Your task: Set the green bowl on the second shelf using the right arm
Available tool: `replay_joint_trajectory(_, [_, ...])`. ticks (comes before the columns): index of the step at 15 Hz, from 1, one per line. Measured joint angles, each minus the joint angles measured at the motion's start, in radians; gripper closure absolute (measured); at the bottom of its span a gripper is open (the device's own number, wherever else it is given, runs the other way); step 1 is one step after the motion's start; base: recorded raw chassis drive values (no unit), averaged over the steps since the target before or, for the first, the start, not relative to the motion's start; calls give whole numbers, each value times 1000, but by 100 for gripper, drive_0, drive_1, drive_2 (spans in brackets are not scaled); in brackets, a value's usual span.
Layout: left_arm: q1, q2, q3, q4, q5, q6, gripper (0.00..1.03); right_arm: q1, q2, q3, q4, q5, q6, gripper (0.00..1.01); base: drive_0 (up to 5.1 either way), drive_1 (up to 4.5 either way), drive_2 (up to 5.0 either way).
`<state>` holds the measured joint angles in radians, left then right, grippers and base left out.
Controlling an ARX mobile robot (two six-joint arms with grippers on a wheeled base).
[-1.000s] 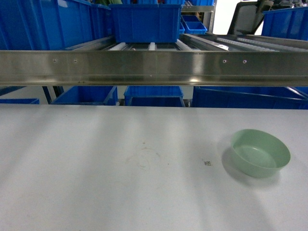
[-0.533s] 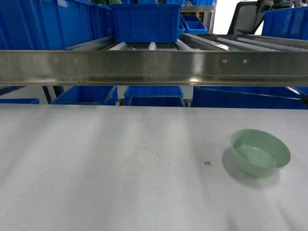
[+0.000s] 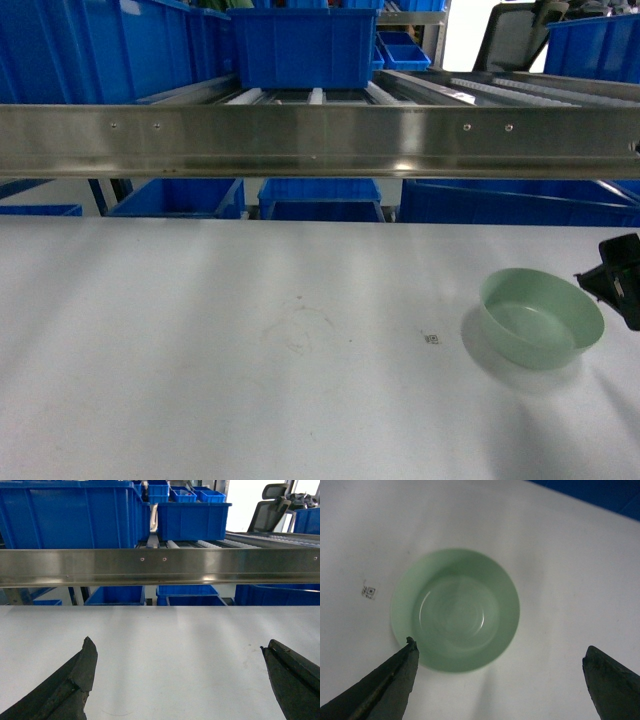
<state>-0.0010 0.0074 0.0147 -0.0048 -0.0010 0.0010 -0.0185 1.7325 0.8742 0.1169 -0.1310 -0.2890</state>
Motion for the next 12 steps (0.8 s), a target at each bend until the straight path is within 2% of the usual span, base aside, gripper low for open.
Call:
replay_joint_trajectory(5, [0,0,0,0,0,0,5,-34,68,4,-43,-17,0,3,0,0,0])
replay_joint_trajectory(12, [0,0,0,0,0,0,5,-26,145,56,-65,-6,31,3,0,0,0])
